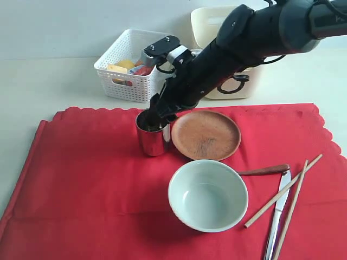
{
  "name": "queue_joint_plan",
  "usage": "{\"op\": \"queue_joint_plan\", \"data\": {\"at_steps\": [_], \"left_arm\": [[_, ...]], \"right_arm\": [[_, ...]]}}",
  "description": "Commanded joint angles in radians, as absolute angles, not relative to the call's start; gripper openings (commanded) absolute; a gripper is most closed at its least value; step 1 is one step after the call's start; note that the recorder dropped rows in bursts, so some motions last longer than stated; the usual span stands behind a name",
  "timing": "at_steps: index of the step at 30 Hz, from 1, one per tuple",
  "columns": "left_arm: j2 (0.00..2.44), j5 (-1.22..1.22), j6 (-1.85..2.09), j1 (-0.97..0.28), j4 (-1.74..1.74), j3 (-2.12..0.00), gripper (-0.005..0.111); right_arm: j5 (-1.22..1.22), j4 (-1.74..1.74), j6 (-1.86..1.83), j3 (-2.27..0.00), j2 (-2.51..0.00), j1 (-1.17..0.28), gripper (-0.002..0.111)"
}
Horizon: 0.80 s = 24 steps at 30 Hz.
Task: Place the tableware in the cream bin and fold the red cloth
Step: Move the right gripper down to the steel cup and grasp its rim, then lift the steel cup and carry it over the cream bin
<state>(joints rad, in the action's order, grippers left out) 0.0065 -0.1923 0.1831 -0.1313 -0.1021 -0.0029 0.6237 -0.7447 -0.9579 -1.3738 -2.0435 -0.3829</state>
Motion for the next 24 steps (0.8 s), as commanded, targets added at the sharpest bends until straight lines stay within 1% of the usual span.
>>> {"op": "queue_joint_plan", "data": {"at_steps": [1,5,12,13,14,19,24], "left_arm": [[0.0,-0.191,0.182,-0.127,-0.103,0.0,0.001],[0.0,-0.191,0.179,-0.127,-0.103,0.0,0.001],[0.0,-0.191,0.179,-0.127,-0.103,0.0,0.001],[0.0,-0.191,0.181,-0.127,-0.103,0.0,0.001],[0.0,-0.191,0.181,-0.127,-0.103,0.0,0.001],[0.0,-0.191,0.179,-0.127,-0.103,0.0,0.001],[0.0,-0.191,0.182,-0.127,-0.103,0.0,0.001]], "right_arm": [[0.608,-0.727,-0.969,-1.372,-2.054,-0.383,0.047],[0.604,-0.722,-0.969,-1.372,-2.08,-0.383,0.029],[0.604,-0.705,-0.969,-1.372,-2.091,-0.383,0.011],[0.602,-0.707,-0.969,-1.372,-2.091,-0.383,0.004],[0.602,-0.707,-0.967,-1.372,-2.091,-0.383,0.0],[0.604,-0.764,-0.969,-1.372,-2.081,-0.383,0.0],[0.613,-0.799,-0.969,-1.374,-1.958,-0.383,0.0]]}}
